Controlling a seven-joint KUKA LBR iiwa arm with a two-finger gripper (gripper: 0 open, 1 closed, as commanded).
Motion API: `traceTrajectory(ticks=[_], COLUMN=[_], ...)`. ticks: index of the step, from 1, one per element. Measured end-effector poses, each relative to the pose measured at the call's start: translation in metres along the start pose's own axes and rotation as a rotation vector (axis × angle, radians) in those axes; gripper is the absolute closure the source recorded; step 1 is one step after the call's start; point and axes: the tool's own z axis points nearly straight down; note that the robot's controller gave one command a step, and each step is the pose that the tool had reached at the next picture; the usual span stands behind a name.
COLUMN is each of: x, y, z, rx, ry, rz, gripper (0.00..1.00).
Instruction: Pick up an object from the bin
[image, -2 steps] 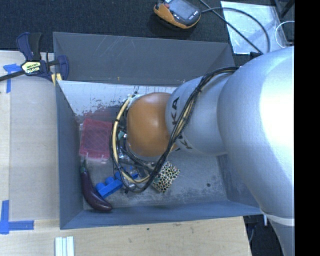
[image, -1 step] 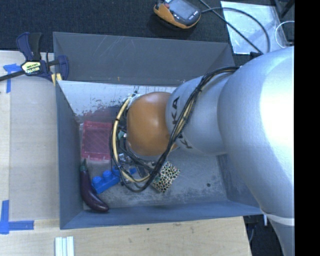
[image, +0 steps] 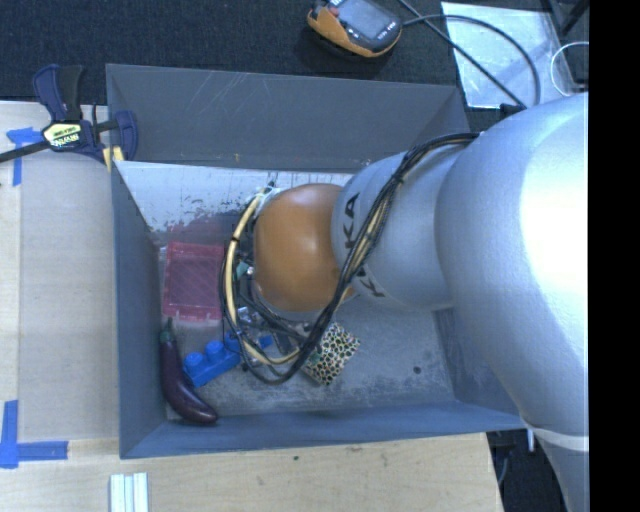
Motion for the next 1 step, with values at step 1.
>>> traceTrajectory(ticks=[1], x=[0.0002], y=[-0.0001], z=[-0.0016], rx=[0.0], ry=[0.0], rz=[-0.001], gripper=[1.0])
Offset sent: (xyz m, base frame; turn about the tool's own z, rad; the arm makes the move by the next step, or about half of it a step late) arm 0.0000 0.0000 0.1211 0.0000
